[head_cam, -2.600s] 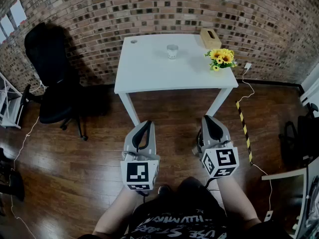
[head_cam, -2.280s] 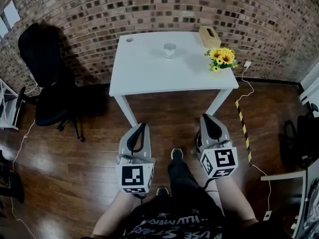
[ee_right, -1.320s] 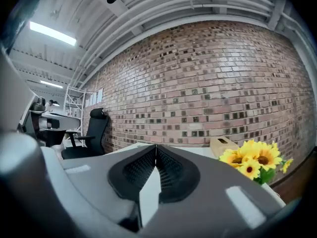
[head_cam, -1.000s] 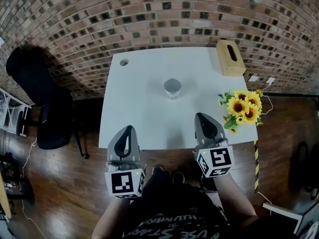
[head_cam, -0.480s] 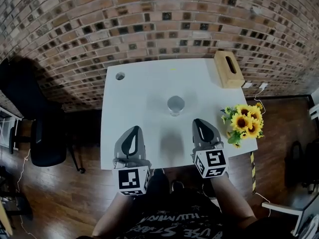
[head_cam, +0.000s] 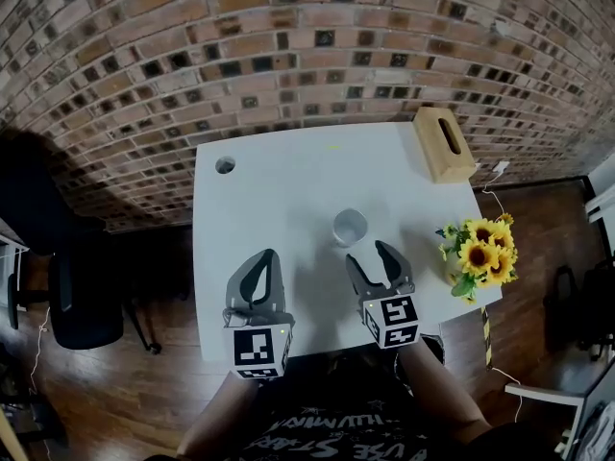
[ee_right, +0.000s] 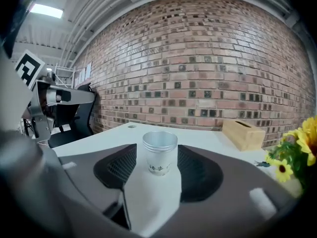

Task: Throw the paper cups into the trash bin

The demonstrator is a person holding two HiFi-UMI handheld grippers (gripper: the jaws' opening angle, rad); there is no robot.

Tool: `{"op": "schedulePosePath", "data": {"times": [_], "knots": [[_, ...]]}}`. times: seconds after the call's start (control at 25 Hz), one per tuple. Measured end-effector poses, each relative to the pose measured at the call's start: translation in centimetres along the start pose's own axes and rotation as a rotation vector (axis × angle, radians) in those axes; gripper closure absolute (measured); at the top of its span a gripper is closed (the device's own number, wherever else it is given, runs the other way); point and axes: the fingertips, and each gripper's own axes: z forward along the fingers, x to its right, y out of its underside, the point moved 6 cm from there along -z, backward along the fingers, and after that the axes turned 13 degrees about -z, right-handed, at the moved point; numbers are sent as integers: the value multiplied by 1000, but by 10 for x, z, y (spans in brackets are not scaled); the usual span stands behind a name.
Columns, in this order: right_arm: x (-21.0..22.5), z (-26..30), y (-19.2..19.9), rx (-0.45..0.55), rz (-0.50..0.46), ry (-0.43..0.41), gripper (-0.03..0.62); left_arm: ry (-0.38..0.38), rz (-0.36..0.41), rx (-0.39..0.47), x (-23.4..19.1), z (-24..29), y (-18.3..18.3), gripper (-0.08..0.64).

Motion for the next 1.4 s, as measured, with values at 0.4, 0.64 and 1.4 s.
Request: {"op": "schedulePosePath", "data": {"times": [0.4, 0.64, 1.4], "knots": [[-3, 40, 12, -16, -22, -29, 190, 11, -4, -65, -12, 31, 24, 555], [-4, 60, 21, -11, -16, -73, 178, -7, -22, -100, -5, 37, 29, 555], [-4, 99, 7, 13, -56, -136, 146, -47, -20, -119, -8, 49, 29, 554]]}}
